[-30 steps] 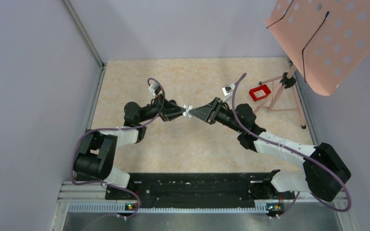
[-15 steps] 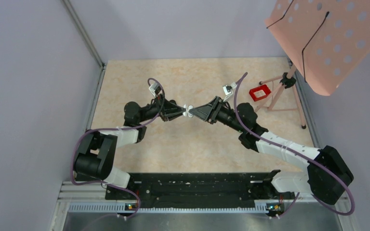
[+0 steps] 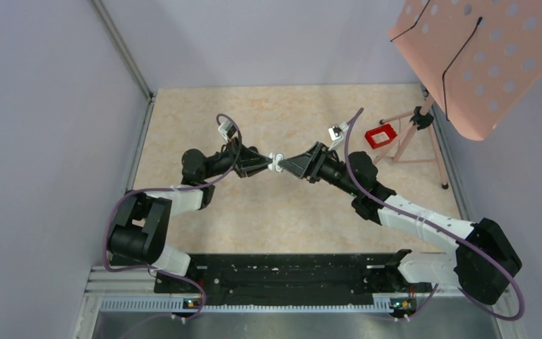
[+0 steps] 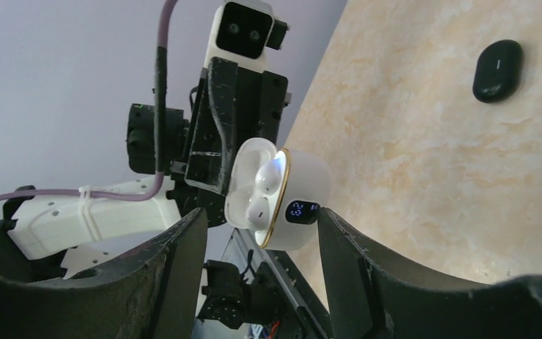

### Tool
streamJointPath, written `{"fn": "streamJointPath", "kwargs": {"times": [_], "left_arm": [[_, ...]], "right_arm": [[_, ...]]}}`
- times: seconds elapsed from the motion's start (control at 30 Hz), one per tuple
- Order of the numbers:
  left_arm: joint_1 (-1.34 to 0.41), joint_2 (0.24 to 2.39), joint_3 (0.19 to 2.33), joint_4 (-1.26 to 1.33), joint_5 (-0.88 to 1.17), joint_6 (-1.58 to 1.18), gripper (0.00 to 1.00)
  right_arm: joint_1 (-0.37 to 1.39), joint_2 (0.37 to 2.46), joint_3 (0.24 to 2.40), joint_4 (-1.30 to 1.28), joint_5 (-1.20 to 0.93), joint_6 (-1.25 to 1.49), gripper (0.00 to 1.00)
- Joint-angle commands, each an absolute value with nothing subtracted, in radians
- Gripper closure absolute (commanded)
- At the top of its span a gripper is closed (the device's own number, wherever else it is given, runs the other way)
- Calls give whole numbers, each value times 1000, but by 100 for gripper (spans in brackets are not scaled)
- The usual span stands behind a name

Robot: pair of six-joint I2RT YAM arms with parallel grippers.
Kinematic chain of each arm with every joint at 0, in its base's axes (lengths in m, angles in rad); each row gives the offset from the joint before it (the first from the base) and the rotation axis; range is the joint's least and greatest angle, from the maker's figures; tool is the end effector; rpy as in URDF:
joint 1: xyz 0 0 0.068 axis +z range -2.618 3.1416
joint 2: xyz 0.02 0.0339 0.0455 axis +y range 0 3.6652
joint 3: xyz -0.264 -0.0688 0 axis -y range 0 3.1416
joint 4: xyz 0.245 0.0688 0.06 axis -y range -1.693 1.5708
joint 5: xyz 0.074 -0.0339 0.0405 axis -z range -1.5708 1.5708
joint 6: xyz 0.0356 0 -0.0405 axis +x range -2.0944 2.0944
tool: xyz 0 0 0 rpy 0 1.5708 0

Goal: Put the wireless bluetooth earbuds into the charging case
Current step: Insert the left earbud into the left side groove of the charging case, then place the charging case with the earbuds at the center of the board.

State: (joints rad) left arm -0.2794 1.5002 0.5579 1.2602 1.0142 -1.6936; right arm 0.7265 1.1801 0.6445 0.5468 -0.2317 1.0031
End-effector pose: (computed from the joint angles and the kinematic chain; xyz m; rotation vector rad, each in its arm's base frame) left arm 0.2628 -0.1069 0.2429 -0.0970 1.8504 -2.1444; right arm 0.1960 0.1851 0.2854 0.0377 1.7816 1.4956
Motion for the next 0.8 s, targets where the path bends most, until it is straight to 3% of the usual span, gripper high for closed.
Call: {"fn": "streamJointPath", "kwargs": {"times": [0.0,0.13,0.23,0.4,0.53,0.67,0.77], "left_arm": [[-281,1458,594,1333,1024,-1689,100],[-280,1452,595,1320,1038,-1678,100],[-281,1436,592,1259,1046,-1645,100],[-279,1411,608,1234,1061,-1649,100],[-279,1391,638,1222,1073,-1660,100],[-279,1379,659,1196,1086,-1652,100],[-280,1378,657,1191,1086,-1651,100]], "right_arm": [[735,1154,684,520,-197,969,42],[735,1119,693,463,-144,919,41],[716,1061,682,395,-87,883,34],[581,1012,616,361,-148,919,33],[542,1096,607,347,-248,940,49],[545,1256,588,623,-459,1049,73],[562,1339,601,769,-531,1104,76]]}}
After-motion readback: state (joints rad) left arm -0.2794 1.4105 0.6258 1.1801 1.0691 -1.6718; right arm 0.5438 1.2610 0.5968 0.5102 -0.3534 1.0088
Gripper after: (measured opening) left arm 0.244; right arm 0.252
